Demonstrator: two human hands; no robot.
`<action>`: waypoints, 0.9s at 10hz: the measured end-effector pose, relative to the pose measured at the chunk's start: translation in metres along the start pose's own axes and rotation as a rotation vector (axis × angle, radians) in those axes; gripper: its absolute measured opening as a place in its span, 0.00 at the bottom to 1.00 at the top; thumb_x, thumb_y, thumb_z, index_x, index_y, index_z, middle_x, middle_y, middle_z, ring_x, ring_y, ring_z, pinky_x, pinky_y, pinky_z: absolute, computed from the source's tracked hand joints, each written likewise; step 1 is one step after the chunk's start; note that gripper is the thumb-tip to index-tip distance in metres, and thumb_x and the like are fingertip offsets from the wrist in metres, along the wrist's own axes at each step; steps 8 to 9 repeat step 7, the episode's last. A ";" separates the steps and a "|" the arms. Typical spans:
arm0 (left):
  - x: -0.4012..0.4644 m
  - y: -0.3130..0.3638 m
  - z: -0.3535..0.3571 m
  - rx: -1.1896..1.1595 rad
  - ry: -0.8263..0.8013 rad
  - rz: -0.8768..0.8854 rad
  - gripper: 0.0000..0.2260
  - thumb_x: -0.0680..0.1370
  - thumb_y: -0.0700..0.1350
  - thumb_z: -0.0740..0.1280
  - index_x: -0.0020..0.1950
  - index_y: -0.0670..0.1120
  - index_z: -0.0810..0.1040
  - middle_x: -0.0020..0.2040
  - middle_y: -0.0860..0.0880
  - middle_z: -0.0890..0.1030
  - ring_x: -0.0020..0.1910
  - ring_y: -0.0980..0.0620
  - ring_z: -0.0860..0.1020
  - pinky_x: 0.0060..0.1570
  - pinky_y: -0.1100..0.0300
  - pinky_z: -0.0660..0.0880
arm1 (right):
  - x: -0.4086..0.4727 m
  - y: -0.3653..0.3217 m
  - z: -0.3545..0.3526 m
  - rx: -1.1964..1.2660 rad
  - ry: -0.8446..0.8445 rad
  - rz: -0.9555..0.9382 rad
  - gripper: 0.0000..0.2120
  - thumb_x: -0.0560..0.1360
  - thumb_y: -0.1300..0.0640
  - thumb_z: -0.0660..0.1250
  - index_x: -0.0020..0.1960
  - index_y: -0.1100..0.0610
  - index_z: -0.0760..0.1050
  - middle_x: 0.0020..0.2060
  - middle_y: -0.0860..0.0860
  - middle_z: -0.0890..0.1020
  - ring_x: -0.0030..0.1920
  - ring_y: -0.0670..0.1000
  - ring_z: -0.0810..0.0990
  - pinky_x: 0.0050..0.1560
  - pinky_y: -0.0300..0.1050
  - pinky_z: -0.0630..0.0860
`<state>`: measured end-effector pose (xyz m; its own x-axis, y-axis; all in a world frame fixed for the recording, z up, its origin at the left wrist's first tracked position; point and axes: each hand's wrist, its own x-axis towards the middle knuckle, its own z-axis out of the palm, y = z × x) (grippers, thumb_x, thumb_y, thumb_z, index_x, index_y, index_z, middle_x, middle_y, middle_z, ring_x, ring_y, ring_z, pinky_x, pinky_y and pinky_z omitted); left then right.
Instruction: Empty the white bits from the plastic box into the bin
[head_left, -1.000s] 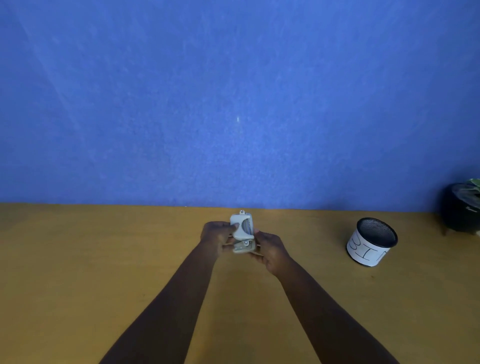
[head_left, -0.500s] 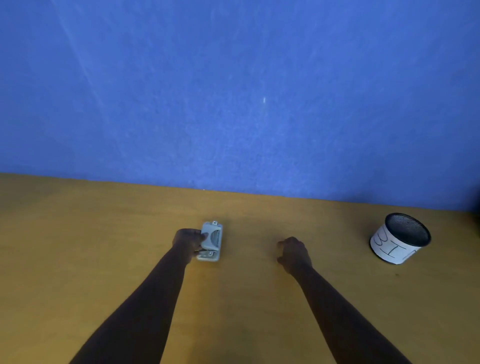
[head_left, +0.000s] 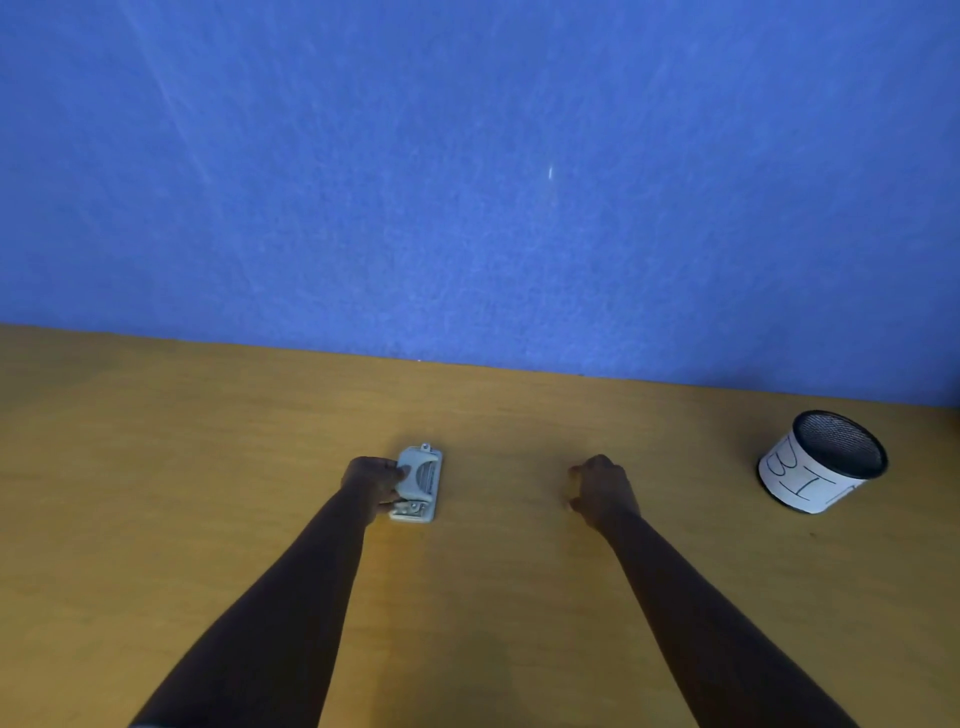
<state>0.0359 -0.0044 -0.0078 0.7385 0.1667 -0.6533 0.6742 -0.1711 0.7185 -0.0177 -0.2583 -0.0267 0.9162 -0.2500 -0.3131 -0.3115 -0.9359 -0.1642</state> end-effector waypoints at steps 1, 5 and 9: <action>-0.003 0.002 0.000 0.017 -0.015 0.000 0.11 0.76 0.36 0.66 0.58 0.36 0.76 0.33 0.43 0.73 0.31 0.49 0.72 0.29 0.57 0.71 | -0.001 0.000 0.000 0.031 -0.003 0.014 0.26 0.74 0.56 0.68 0.70 0.57 0.65 0.67 0.57 0.68 0.67 0.57 0.68 0.65 0.48 0.70; 0.000 0.007 0.001 0.462 0.170 0.112 0.17 0.73 0.48 0.71 0.57 0.39 0.80 0.55 0.39 0.82 0.54 0.41 0.80 0.53 0.50 0.77 | -0.007 0.000 -0.006 0.060 -0.022 -0.004 0.22 0.76 0.57 0.63 0.69 0.57 0.66 0.68 0.58 0.69 0.67 0.57 0.68 0.66 0.48 0.69; -0.020 0.027 0.011 0.967 0.406 0.578 0.27 0.78 0.51 0.62 0.74 0.43 0.60 0.72 0.44 0.67 0.70 0.43 0.65 0.63 0.50 0.69 | -0.007 -0.005 -0.027 0.149 0.152 -0.077 0.24 0.79 0.54 0.59 0.72 0.57 0.60 0.73 0.54 0.64 0.72 0.54 0.62 0.70 0.47 0.64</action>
